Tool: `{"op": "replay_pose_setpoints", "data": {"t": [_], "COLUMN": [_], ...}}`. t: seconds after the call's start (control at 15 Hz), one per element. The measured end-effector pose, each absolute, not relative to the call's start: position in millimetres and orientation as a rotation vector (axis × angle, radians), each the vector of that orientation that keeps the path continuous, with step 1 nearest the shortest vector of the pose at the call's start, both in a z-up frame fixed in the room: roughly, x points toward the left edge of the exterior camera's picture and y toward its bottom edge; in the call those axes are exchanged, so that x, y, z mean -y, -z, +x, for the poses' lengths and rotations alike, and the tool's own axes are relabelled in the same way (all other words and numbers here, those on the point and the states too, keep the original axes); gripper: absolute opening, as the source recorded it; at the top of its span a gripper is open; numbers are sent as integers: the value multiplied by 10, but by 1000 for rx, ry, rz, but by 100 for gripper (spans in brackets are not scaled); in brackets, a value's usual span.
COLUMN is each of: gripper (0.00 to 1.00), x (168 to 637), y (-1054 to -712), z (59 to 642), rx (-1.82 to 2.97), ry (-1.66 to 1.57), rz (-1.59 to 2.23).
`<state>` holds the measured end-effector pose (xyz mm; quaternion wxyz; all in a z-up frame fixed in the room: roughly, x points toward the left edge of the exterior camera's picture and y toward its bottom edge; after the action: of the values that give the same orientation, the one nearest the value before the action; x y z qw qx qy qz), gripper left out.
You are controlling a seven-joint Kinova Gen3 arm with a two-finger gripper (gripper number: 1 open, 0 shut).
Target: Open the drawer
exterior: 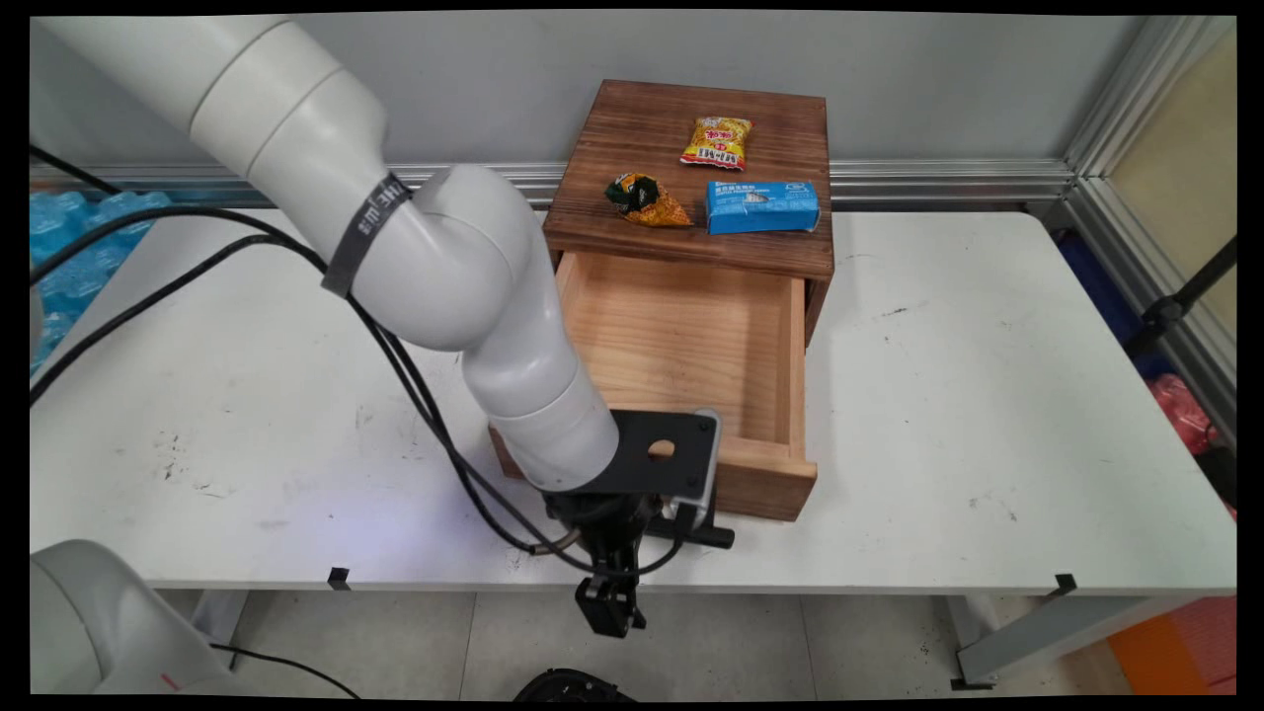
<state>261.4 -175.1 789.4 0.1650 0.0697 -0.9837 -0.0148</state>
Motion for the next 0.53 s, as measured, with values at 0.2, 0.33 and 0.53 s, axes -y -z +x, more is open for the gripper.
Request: {"op": "replay_pose_setpoints", "data": {"t": [0.2, 0.33, 0.53], "gripper": [100, 100, 100], "x": [1672, 1645, 1609], "y": [-7923, -7940, -7965], "z": [2605, 2601, 2602], "rx": [2801, 2800, 2798], "ry": [50, 48, 38], "rz": [173, 159, 137]}}
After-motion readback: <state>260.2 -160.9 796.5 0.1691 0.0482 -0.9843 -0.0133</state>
